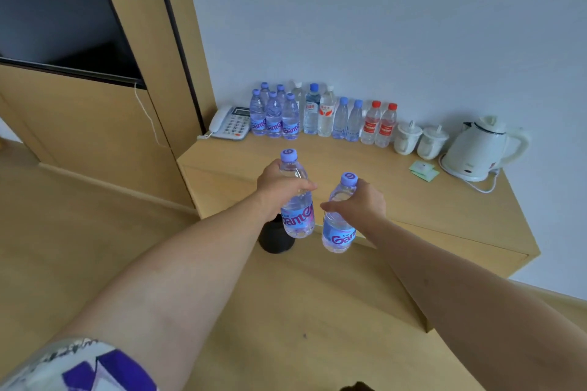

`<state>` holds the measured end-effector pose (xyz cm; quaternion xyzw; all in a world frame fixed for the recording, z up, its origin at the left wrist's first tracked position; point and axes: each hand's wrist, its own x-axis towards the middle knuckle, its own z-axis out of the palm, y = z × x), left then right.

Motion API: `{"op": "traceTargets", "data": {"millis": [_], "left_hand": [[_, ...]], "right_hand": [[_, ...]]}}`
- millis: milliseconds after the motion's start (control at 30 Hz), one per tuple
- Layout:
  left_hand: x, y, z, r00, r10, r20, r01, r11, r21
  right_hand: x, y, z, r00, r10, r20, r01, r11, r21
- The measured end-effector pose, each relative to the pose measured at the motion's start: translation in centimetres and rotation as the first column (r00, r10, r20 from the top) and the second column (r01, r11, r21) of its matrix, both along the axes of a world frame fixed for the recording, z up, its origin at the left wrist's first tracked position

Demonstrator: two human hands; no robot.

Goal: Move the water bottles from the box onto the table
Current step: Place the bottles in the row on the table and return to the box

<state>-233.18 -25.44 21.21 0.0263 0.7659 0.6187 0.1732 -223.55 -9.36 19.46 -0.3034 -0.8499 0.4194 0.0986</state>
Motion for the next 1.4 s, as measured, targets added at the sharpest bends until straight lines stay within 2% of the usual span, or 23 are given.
{"op": "traceTargets", "data": {"millis": [333,533,633,833,1133,1300,1400], "left_hand": [[-18.9,9.0,-3.8,0.998,-0.006,-0.059,0.000,0.995,-0.103],[-28.6,15.2,-4.5,1.000,-0.015,-0.001,0.015,0.990,-0.141],[-32.0,16.9,-5.6,0.999,-0.040,-0.011,0.036,0.973,-0.229],[-36.6,20.6,-7.6,0.994,-0.109,-0.030,0.087,0.909,-0.408],[-41.4,24.0,-7.4,0.971,-0.231,-0.056,0.183,0.877,-0.444],[-43.0,24.6,-7.1,0.958,-0.281,-0.051,0.227,0.857,-0.462],[-43.7,24.7,-6.2,0.930,-0.366,-0.033,0.301,0.809,-0.505]], "right_hand": [[-19.0,9.7,-4.5,0.999,-0.024,0.023,0.024,1.000,0.005],[-29.2,15.5,-5.1,0.999,-0.003,0.053,0.004,1.000,-0.020],[-32.7,17.4,-6.0,0.998,-0.003,0.065,0.005,1.000,-0.019],[-37.1,19.4,-7.8,0.996,-0.065,0.058,0.066,0.997,-0.026],[-41.3,21.0,-7.9,0.985,-0.167,0.038,0.170,0.981,-0.098],[-42.5,20.9,-8.0,0.987,-0.154,0.053,0.158,0.985,-0.067],[-43.0,20.9,-7.1,0.989,-0.107,0.099,0.116,0.989,-0.092]]}}
